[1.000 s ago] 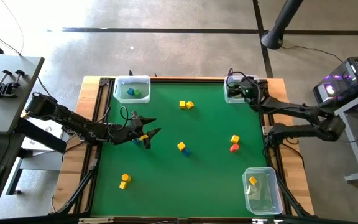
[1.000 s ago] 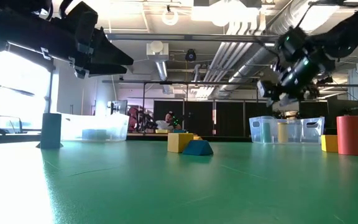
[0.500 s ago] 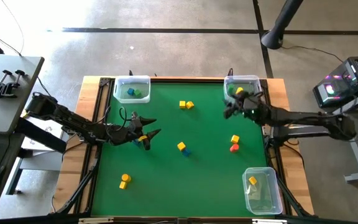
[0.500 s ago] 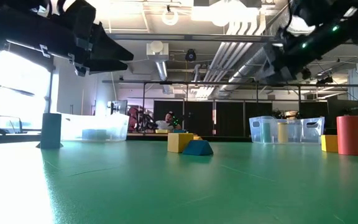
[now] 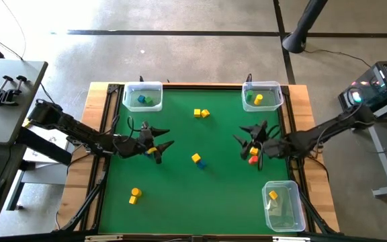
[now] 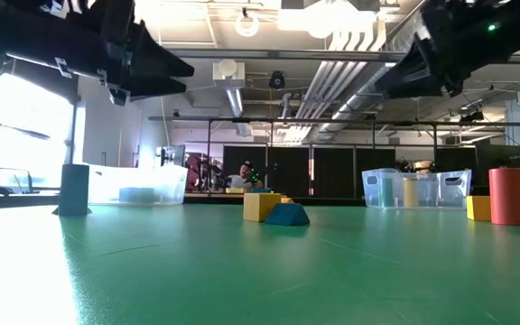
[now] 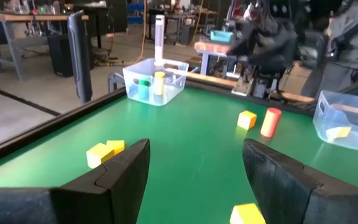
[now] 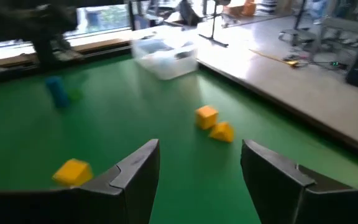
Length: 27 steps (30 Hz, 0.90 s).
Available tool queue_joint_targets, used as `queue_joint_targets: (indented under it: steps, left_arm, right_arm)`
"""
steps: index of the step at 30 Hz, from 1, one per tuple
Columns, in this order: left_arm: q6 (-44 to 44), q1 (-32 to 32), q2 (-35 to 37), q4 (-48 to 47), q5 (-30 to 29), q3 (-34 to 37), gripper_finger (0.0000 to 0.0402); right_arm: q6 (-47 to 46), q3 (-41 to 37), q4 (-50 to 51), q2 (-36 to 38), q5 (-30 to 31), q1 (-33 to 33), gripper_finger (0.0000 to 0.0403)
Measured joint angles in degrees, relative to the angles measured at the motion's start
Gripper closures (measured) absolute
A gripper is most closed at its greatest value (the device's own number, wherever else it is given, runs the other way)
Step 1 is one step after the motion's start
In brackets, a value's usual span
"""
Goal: Sort blocks by size
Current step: Put the yellow cube block into the top left transparent bin
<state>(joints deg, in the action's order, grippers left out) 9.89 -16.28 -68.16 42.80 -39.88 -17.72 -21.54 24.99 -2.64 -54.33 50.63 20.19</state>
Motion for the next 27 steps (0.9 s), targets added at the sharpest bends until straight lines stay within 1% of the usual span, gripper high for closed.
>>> queue_joint_targets:
  steps: [4, 7, 10, 16, 22, 27]
  left_arm:
    - [-1.7, -0.4, 0.0, 2.2, 0.2, 0.0, 0.0159]
    - [-2.8, -0.7, 0.0, 4.1, 0.2, 0.0, 0.0159]
    - [-3.1, -0.7, 0.0, 4.8, 0.2, 0.0, 0.0159]
    - [-3.7, -0.7, 0.0, 6.1, 0.2, 0.0, 0.0159]
    - [-7.6, -0.7, 0.0, 10.7, 0.4, 0.0, 0.0159]
    - [-11.8, -0.2, 0.0, 8.8, -0.1, -3.4, 0.0159]
  right_arm:
    - [-1.1, 0.0, -3.4, -4.1, 0.2, 4.0, 0.0188]
    - [-1.0, 0.0, -7.4, -8.0, 0.2, 5.8, 0.0188]
    - [-0.5, 0.0, -11.0, -11.9, 0.2, 6.3, 0.0188]
    - [-0.6, 0.0, -14.7, -17.8, 0.1, 6.1, 0.0188]
    - [-0.6, 0.0, -16.9, -20.2, 0.0, 6.1, 0.0188]
    - [-0.7, 0.0, -17.1, -20.3, 0.0, 6.0, 0.0188]
